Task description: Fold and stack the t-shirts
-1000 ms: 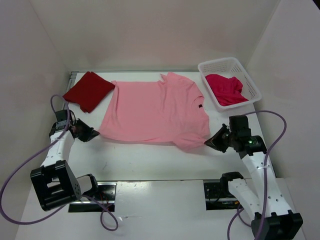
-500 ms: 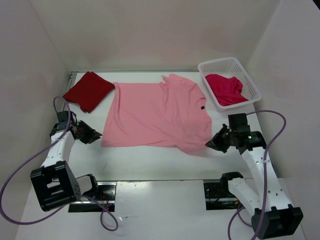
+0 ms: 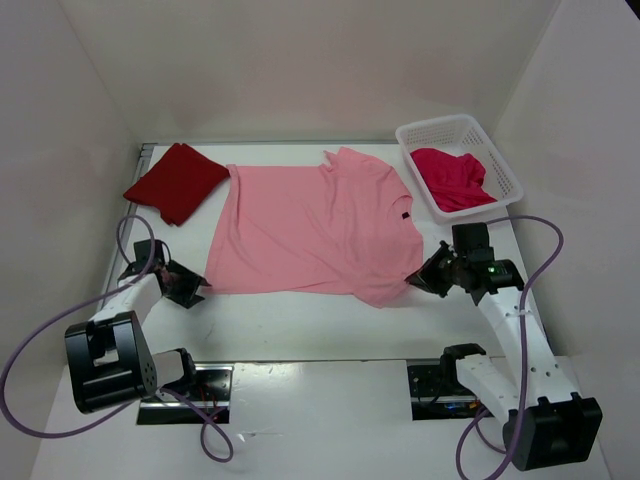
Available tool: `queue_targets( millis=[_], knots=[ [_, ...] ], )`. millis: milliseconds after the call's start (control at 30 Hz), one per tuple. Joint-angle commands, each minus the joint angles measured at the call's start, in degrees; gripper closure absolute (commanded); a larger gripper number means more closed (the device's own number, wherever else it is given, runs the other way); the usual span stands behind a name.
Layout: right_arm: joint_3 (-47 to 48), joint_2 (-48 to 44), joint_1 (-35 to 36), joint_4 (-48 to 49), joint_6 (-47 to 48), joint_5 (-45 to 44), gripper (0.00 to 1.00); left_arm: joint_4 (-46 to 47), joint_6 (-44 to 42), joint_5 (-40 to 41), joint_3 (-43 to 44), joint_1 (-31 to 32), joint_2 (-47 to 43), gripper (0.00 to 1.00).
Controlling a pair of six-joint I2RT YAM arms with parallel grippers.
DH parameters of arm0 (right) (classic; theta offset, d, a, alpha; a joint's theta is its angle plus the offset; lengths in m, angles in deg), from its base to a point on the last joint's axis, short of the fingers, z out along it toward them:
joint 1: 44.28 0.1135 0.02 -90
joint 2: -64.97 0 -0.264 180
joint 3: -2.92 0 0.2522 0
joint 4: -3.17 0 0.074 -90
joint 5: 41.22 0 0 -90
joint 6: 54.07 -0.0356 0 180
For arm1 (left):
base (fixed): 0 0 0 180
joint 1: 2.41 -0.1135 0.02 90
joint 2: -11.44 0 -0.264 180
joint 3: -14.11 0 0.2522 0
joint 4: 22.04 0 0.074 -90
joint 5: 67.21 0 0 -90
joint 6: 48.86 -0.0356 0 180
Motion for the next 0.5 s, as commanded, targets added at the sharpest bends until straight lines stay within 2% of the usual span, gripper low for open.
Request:
queue_targets(
  millis=[0,33,133,167,267,367,467],
  knots=[
    [-1.23,-0.10,0.33,4.03,0.82,0.83,1.00,5.32,3.18,0.78,-2.27,0.03,0.58,0.51],
    [-1.23,0.51,0.33,4.73,0.82,0.83,1.00,6.30,3.19,0.77,-3.05,0.03,1.37,0.60],
    [-1.76,1.04,0.33,5.35,1.35,0.83,1.00,7.45,3.19,0.24,-3.06,0.03,2.08,0.77],
    [-1.76,1.04,0.33,5.87,1.35,0.83,1.00,8.15,3.19,0.24,-3.06,0.03,1.38,0.86],
    [-1.76,1.04,1.55,4.57,0.65,0.14,1.00,6.15,1.79,-1.07,-0.96,0.03,-0.11,0.99],
    [-0.01,-1.93,4.19,-0.43,-1.28,-1.01,1.00,-1.04,-1.46,-2.82,1.94,0.03,-4.32,1.00],
    [4.99,-3.61,4.20,-7.99,-0.76,-4.17,1.00,-6.06,-2.18,-7.21,3.61,-0.58,-4.87,1.00]
  ],
)
